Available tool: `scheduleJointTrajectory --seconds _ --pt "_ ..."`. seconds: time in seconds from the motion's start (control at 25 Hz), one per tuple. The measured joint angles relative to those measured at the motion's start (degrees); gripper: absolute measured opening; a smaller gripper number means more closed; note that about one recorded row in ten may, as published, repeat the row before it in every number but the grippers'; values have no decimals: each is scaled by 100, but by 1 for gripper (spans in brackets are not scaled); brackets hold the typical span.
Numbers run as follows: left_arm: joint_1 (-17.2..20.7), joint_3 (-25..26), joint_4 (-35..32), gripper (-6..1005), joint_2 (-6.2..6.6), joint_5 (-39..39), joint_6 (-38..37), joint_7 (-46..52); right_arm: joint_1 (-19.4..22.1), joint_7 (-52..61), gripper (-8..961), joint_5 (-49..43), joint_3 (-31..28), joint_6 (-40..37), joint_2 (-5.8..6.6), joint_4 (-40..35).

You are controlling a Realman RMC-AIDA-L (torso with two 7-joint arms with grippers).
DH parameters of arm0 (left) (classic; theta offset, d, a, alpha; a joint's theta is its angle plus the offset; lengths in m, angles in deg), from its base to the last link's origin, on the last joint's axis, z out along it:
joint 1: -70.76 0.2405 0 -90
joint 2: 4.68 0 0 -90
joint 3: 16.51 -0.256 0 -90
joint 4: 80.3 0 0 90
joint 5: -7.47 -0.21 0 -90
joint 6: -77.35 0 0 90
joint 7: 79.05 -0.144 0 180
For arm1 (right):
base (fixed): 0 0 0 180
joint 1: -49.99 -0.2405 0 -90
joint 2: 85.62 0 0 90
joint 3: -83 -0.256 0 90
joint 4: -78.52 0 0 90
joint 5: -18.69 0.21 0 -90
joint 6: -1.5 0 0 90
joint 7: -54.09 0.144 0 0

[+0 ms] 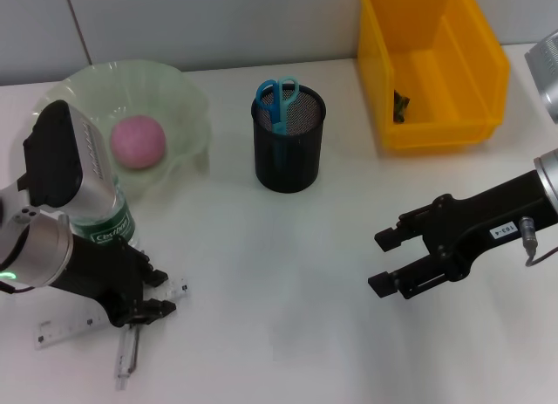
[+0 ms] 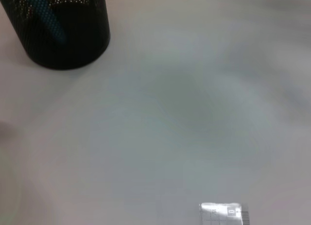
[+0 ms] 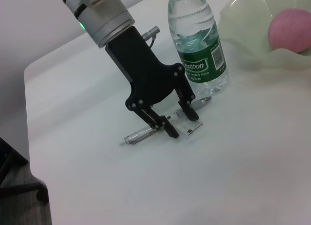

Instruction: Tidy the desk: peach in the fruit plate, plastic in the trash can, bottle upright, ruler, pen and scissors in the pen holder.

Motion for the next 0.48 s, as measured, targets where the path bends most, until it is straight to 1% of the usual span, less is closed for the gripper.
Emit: scheduleJointTrajectory --seconds 0.04,0.28,0.36,0.44,0.48 --pt "10 -20 -12 390 0 -3 10 4 -4 1 773 0 0 0 0 0" --pt "19 -21 -94 390 5 -8 -88 114 -11 4 773 0 0 0 0 0" --pt "14 5 -211 390 15 -9 -233 206 -15 5 773 0 0 0 0 0" --pt "39 78 -555 390 23 32 -535 371 -19 5 773 0 0 0 0 0" --pt "39 78 -555 390 23 32 -535 371 -19 5 773 0 0 0 0 0"
